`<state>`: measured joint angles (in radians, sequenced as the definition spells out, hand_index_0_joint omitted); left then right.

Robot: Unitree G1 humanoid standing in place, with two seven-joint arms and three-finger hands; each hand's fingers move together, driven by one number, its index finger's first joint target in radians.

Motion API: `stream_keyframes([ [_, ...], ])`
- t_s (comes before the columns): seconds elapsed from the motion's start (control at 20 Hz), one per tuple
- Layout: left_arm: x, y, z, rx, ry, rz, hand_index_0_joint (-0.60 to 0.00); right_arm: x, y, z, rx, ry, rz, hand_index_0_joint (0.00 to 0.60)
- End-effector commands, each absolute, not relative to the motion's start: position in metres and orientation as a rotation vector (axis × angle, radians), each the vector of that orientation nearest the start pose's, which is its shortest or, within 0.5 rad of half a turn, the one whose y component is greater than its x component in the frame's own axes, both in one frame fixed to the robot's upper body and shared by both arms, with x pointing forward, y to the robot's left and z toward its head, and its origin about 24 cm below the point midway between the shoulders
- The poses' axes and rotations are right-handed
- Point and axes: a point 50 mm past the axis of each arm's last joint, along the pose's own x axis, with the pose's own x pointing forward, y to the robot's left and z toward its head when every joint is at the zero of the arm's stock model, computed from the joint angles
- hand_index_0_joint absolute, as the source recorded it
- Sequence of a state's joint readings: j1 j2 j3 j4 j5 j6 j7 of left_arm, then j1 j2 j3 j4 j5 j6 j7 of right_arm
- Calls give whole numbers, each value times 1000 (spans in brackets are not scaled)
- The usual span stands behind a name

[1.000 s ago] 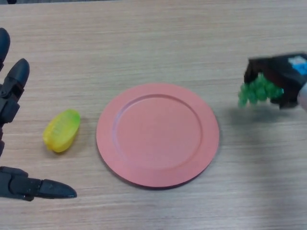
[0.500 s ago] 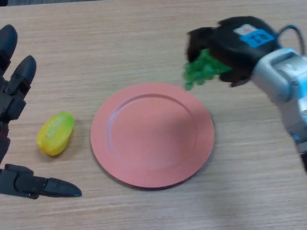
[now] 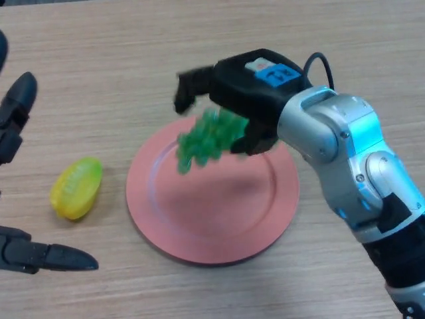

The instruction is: Pick up the green grapes and place it on the plate

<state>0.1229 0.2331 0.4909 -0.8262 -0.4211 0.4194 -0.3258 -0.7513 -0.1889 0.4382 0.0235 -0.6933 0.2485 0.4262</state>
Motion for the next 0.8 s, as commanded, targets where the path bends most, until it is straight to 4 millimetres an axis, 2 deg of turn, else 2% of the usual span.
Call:
stream_keyframes([
  [0.05, 170, 230, 217, 186, -562, -113, 0, 316, -32, 257, -1015, -675, 365, 0],
  [0.15, 172, 226, 219, 206, -562, -131, 0, 313, -37, 262, -953, -679, 353, 0],
  [0.25, 175, 222, 219, 213, -558, -154, 0, 304, -50, 269, -807, -654, 351, 0],
  [0.35, 177, 218, 217, 205, -553, -169, 0, 291, -73, 270, -641, -613, 332, 0],
  [0.4, 178, 216, 216, 198, -551, -176, 0, 281, -89, 269, -504, -584, 328, 0],
  [0.45, 178, 216, 216, 194, -549, -179, 0, 274, -99, 267, -413, -555, 332, 0],
  [0.5, 178, 216, 215, 188, -547, -182, 0, 261, -117, 263, -292, -528, 313, 0],
  [0.6, 179, 218, 214, 184, -544, -178, 0, 242, -140, 254, -169, -550, 263, 0],
  [0.7, 180, 218, 214, 193, -543, -173, 0, 223, -155, 246, -50, -569, 212, 0],
  [0.8, 182, 215, 215, 202, -542, -179, 0, 208, -161, 238, -41, -582, 178, 0],
])
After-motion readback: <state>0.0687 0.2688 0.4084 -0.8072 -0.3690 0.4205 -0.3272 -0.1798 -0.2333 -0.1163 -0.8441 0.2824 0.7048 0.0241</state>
